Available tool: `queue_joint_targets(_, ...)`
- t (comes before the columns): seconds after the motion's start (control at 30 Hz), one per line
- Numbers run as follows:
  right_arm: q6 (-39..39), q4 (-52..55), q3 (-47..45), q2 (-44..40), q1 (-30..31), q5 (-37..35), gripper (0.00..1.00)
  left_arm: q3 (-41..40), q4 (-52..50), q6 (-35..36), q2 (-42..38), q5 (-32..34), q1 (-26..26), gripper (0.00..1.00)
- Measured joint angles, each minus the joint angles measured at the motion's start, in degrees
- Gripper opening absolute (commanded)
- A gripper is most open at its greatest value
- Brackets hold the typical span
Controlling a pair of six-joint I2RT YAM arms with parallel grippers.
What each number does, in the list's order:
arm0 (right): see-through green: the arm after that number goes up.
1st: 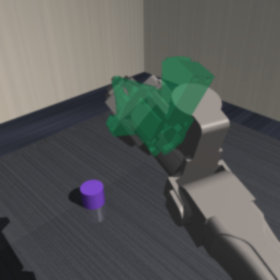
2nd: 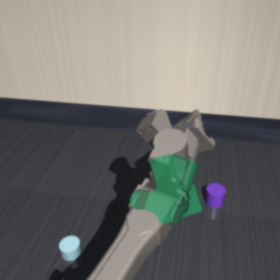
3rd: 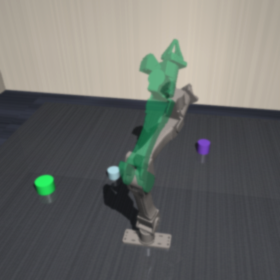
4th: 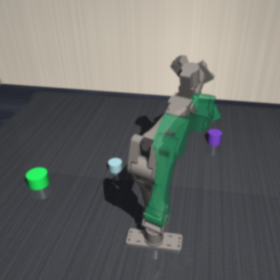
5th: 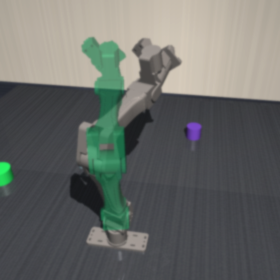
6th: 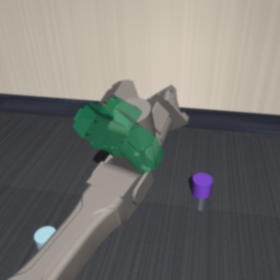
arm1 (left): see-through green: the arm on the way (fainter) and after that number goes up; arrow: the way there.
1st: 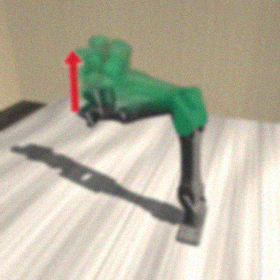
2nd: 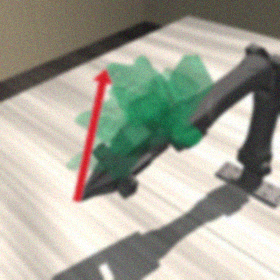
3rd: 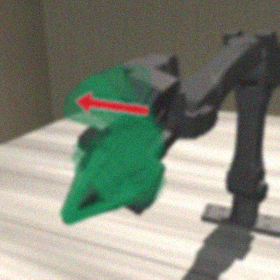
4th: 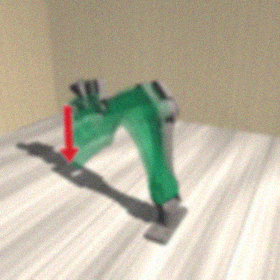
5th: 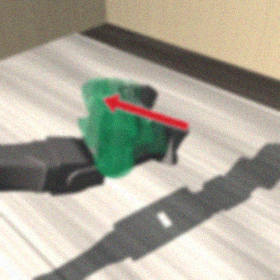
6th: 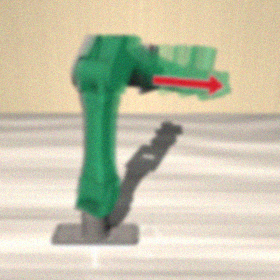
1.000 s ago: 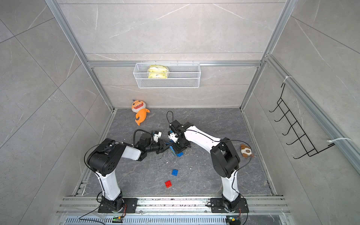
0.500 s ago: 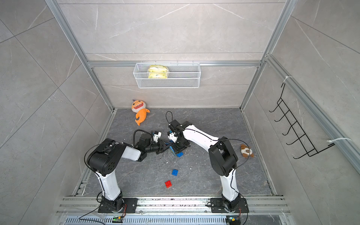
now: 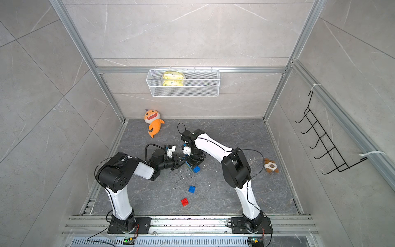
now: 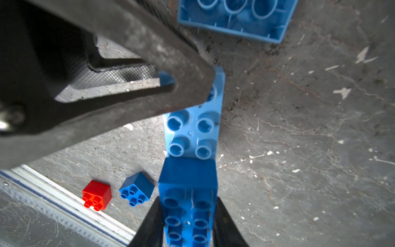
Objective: Assemble a heart with lego
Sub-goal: Assemble the lego brick with the lego brick.
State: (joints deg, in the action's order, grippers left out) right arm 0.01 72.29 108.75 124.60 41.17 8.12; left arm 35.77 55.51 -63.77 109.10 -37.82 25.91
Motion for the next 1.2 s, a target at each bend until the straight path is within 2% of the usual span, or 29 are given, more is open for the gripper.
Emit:
queue_joint_targets(0.53, 0.8, 6.3, 5.7, 3.8, 1.3, -1.9, 0.34, -1.4, 3.1, 0.0, -0.1, -0.2, 0.2, 0.34)
queue_joint_targets(0.8, 0.9, 6.7, 6.3, 3.7, 2.2, -1.4, 0.34, -5.1, 3.3, 0.0, -1.9, 0.2, 0.1, 0.42)
queue_joint_targets(1.2, 1.3, 6.5, 4.0, 2.4, 3.8, -1.5, 0.36, -10.8, -9.5, 3.2, -12.3, 3.3, 0.1, 0.54)
